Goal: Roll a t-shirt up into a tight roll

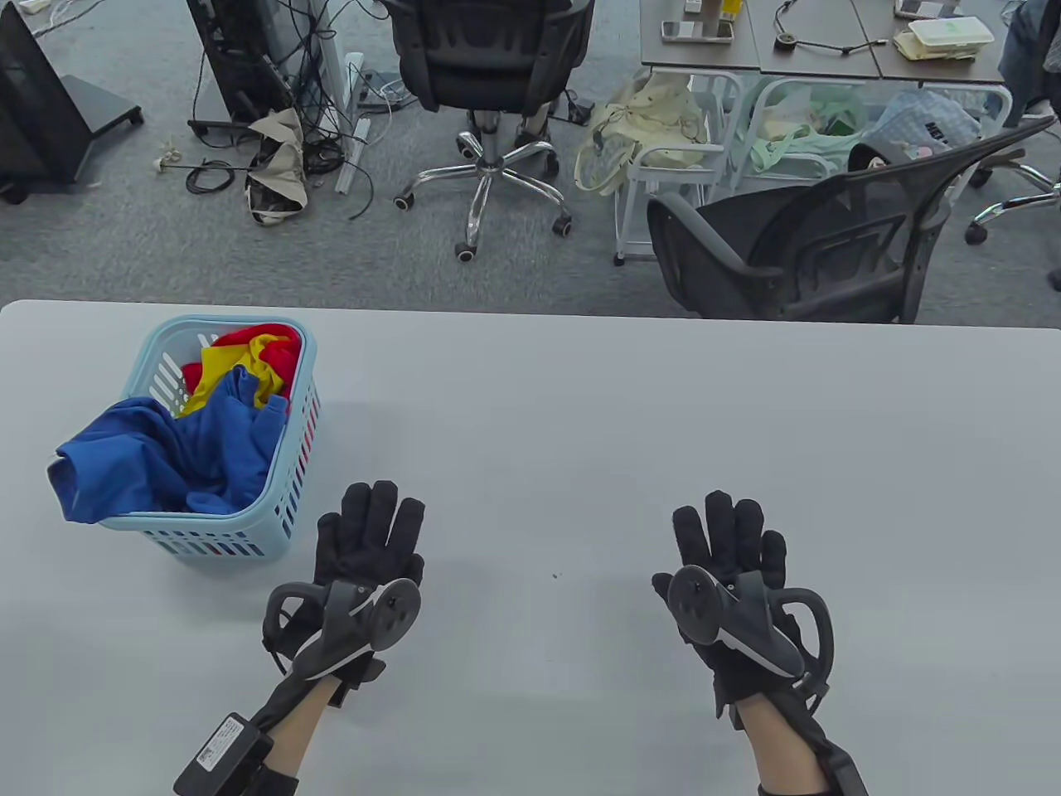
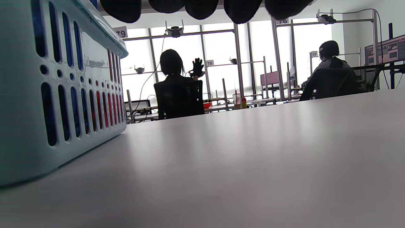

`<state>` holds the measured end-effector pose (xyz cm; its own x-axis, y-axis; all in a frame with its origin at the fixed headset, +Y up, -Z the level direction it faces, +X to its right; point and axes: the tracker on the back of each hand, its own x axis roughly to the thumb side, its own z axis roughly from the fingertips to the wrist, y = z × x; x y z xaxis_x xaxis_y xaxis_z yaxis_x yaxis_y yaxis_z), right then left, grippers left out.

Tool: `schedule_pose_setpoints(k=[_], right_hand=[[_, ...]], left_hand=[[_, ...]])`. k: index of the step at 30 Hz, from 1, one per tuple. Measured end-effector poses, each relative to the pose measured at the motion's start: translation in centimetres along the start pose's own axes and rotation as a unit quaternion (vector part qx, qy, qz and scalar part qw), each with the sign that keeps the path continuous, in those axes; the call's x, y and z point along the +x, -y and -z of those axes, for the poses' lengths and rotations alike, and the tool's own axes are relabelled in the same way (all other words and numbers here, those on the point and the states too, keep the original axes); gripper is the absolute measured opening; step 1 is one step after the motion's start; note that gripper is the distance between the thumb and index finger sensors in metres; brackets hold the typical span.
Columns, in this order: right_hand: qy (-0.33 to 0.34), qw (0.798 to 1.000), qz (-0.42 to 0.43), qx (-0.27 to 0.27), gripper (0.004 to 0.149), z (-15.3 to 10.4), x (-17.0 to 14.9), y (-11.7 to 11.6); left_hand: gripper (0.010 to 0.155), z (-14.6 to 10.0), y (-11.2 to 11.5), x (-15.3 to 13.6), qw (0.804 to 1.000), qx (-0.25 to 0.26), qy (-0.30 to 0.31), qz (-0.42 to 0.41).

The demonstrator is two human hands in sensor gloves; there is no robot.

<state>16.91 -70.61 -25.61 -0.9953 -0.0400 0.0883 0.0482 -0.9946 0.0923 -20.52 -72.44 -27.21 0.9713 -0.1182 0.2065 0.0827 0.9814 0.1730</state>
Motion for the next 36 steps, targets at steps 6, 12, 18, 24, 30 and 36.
schedule_pose_setpoints(k=[6, 12, 18, 24, 30, 36], right_hand=[[0.001, 1.000, 0.010, 0.007, 0.076, -0.2, -0.4, 0.0], [0.003, 1.000, 0.021, 0.012, 0.076, -0.2, -0.5, 0.0], [0.004, 1.000, 0.027, 0.013, 0.076, -0.2, -0.6, 0.1], [0.006, 0.999, 0.030, 0.012, 0.076, -0.2, -0.6, 0.1], [0.008, 0.999, 0.035, 0.003, 0.075, -0.3, -0.7, 0.4], [0.002, 0.999, 0.034, 0.003, 0.072, -0.3, -0.8, 0.5]], left_hand=[[0.065, 0.0, -4.5, -0.8, 0.998, 0.063, -0.018, -0.005], [0.071, 3.2, -9.9, -4.1, 0.996, 0.019, -0.066, 0.053], [0.080, 8.5, -12.5, -10.7, 0.982, -0.109, -0.148, 0.039], [0.085, 11.7, -11.0, -14.9, 0.954, -0.228, -0.191, 0.040], [0.074, 12.9, -8.2, -18.1, 0.924, -0.323, -0.205, -0.019], [0.087, 13.3, -6.6, -19.2, 0.885, -0.410, -0.206, -0.078]])
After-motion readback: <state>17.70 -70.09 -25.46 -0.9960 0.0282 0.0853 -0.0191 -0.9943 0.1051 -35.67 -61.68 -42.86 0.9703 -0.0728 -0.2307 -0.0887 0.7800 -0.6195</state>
